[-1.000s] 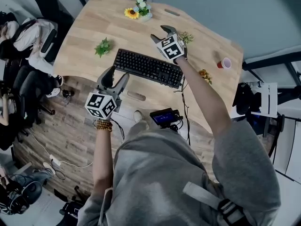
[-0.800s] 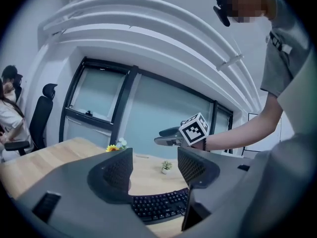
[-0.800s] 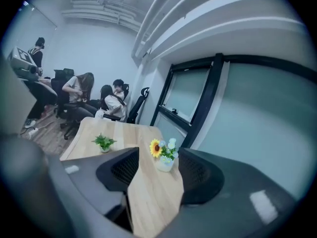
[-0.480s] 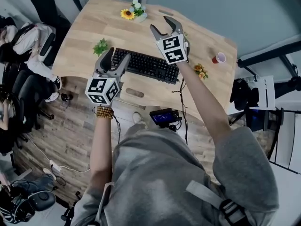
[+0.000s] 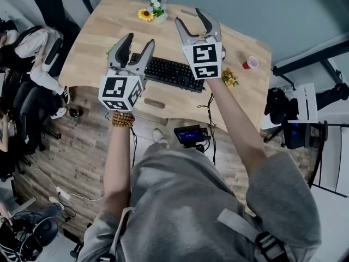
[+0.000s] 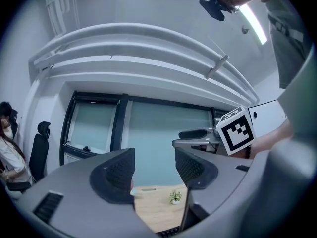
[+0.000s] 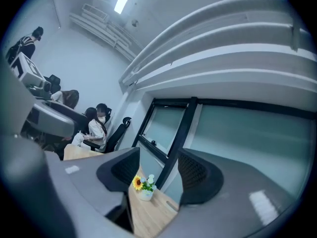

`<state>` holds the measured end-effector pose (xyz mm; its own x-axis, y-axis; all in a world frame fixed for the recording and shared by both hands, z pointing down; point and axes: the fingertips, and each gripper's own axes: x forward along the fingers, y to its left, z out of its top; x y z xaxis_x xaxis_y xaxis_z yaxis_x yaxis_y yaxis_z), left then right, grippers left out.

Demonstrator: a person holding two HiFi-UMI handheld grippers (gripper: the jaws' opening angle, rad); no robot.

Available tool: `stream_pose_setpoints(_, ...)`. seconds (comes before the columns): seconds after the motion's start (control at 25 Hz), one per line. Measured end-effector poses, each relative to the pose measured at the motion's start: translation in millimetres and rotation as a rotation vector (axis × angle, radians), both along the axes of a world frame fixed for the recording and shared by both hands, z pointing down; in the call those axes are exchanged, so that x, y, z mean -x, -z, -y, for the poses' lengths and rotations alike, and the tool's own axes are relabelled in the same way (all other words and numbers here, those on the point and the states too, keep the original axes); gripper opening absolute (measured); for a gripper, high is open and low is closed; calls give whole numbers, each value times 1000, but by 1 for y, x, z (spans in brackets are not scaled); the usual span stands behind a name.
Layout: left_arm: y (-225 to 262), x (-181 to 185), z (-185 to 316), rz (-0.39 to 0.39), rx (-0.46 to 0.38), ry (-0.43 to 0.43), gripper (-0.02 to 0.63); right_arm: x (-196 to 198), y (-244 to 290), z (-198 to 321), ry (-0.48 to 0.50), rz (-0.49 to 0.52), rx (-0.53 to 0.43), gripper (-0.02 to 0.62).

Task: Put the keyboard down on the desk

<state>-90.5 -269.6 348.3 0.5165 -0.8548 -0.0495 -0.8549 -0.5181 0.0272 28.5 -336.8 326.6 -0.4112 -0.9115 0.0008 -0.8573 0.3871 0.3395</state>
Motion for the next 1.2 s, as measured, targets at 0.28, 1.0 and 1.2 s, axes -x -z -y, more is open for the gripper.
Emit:
stream_pose_setpoints(0.28, 46, -18, -12, 31, -126, 8, 244, 0, 52, -38, -16, 76, -108, 247)
stream_pose_setpoints(1.0, 18, -26, -31, 84, -119, 58, 190, -6, -10, -90, -82, 160, -9, 214)
stream_pose_setpoints(1.2, 6, -30, -35, 88, -106, 59, 170, -13, -29, -100, -100, 158, 17, 195)
